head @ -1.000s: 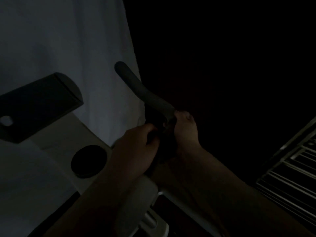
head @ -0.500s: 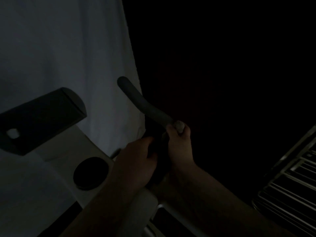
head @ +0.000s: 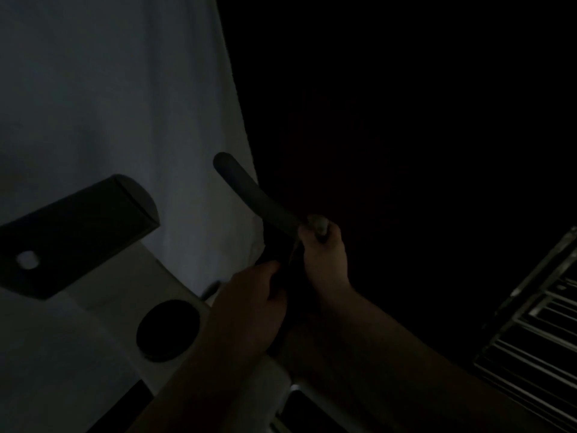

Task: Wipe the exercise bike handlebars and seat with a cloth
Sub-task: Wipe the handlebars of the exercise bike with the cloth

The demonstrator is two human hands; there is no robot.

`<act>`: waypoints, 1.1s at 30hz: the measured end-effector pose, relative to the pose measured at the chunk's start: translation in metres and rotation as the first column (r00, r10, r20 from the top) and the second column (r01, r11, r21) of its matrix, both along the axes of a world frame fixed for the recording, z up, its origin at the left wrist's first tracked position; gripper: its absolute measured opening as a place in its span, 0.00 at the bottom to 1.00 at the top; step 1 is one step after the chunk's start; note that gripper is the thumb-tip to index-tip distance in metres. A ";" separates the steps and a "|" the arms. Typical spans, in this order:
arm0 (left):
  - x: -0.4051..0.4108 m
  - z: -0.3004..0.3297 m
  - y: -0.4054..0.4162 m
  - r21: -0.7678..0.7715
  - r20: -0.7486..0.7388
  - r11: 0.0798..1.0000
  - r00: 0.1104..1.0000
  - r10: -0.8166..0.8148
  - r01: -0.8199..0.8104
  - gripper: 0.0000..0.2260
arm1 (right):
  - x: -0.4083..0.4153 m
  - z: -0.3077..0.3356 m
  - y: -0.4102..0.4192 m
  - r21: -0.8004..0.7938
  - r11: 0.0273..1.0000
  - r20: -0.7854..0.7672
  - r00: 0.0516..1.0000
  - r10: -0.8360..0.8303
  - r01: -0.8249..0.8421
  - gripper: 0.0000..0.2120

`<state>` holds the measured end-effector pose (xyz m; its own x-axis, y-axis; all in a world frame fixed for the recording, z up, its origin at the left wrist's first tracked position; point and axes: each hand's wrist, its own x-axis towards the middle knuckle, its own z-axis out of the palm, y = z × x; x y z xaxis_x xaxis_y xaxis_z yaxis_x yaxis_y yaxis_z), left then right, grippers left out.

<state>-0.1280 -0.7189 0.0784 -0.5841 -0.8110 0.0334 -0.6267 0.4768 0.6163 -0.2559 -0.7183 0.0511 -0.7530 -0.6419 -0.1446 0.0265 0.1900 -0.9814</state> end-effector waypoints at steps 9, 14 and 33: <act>-0.001 -0.001 -0.001 -0.022 -0.005 1.000 1.000 0.014 -0.014 0.06 | 0.002 0.003 0.007 0.002 1.000 -0.060 0.998 0.030 -0.030 0.20; -0.003 0.002 -0.002 -0.006 0.008 1.000 1.000 -0.016 0.016 0.08 | -0.016 0.010 -0.007 0.022 0.998 0.051 0.997 0.065 -0.066 0.18; -0.002 0.001 -0.003 0.029 -0.009 0.999 1.000 -0.016 0.017 0.09 | -0.025 0.012 -0.018 0.014 0.995 0.163 0.982 0.092 -0.096 0.10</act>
<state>-0.1301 -0.7215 0.0798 -0.5973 -0.8019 0.0149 -0.6137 0.4689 0.6352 -0.2806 -0.7361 0.0628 -0.6548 -0.7043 -0.2742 0.1657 0.2202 -0.9613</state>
